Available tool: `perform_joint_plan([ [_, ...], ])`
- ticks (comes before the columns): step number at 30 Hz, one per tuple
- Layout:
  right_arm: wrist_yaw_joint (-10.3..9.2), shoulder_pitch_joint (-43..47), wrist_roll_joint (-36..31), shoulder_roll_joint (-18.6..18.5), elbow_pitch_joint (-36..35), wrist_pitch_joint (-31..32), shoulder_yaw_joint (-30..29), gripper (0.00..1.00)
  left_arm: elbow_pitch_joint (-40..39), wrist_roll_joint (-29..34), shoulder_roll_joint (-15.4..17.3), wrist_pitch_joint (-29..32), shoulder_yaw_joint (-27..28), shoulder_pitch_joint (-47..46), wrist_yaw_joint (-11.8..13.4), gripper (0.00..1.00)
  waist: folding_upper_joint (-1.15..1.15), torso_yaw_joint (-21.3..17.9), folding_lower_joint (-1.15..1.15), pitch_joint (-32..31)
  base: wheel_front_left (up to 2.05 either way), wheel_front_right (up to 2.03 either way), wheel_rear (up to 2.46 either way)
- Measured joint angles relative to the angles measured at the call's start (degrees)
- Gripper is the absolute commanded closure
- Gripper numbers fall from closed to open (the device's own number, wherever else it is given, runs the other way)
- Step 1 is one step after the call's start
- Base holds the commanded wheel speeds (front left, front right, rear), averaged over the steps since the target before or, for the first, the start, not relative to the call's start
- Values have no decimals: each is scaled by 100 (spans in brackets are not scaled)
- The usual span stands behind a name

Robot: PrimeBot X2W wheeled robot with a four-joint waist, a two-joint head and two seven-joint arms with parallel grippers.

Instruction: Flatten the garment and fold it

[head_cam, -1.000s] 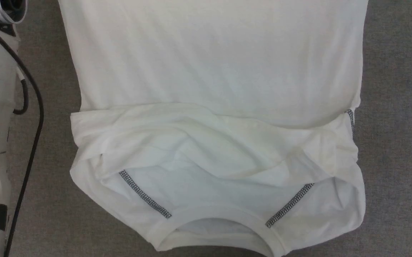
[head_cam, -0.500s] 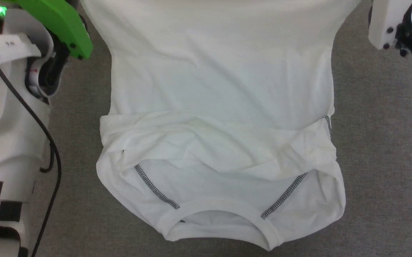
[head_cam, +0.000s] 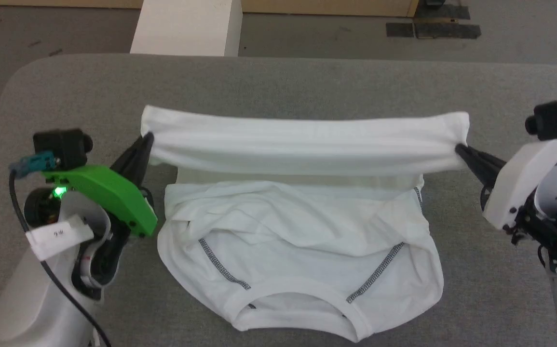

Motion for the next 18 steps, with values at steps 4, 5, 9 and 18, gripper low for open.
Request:
perform_joint_plan([
  [4,0,735,56,212,-372,153,-303,100,-532,-196,18,-80,116,868,266,100,0,-29,0,-293,0,0,0],
  [5,0,884,67,246,-448,199,-361,100,-622,-208,22,-98,135,1035,316,100,0,-35,0,-345,0,0,0],
  [9,0,1510,81,423,-788,398,-639,100,-942,-289,10,-104,140,1745,515,100,0,-64,0,-562,0,0,0],
  [18,0,2364,-40,822,-1002,603,-788,100,-734,-442,-175,-138,18,2480,742,100,0,-99,0,-658,0,0,0],
])
